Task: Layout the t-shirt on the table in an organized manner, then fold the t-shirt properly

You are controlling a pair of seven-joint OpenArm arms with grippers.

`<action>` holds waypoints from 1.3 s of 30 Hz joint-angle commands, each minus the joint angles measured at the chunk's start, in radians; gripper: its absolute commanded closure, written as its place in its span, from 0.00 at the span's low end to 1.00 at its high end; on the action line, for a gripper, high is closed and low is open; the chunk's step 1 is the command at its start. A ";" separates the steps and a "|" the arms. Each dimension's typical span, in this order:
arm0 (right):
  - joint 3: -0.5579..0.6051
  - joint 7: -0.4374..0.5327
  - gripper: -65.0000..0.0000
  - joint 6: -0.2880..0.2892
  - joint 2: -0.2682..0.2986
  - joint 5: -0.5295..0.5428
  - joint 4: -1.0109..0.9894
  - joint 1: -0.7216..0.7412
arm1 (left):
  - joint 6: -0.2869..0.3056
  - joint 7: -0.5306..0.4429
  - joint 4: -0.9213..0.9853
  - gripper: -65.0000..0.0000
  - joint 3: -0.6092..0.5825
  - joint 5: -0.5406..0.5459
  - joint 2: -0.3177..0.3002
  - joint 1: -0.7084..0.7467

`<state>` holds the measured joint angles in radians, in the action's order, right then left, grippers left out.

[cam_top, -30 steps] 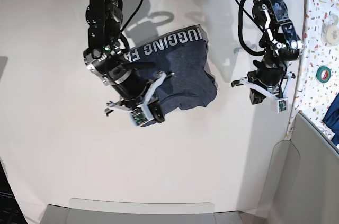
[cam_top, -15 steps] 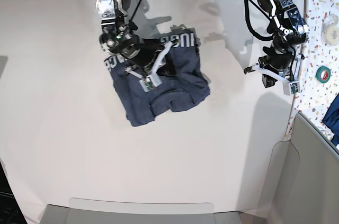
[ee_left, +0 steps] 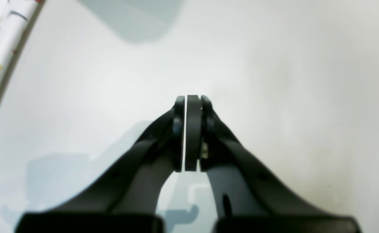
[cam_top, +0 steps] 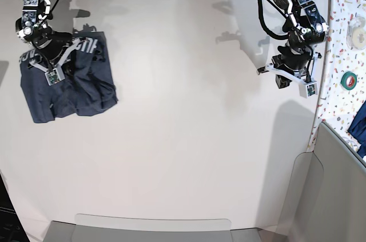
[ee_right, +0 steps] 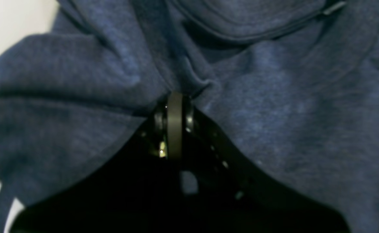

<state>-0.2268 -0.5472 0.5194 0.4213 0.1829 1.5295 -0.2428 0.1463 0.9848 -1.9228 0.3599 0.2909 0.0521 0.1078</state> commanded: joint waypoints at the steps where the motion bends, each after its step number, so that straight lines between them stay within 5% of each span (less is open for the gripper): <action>1: -0.018 -0.192 1.00 -0.034 0.037 -0.119 -0.034 -0.040 | 0.003 -0.019 -0.020 1.00 -0.009 0.008 0.001 -0.010; 10: -0.147 -0.187 1.00 -0.034 0.149 -0.119 -0.197 -0.040 | 0.003 -0.020 -0.020 1.00 -0.098 0.008 0.002 0.028; 39: -0.239 -0.146 1.00 -0.034 0.155 -0.124 -0.234 -0.057 | 0.003 -0.019 -0.020 1.00 -0.098 0.008 0.002 0.037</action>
<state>-0.4702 -0.5797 0.4637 0.5758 0.0937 1.3178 -0.2821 0.1497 0.9859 -1.9232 0.2626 0.2913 0.0578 0.1555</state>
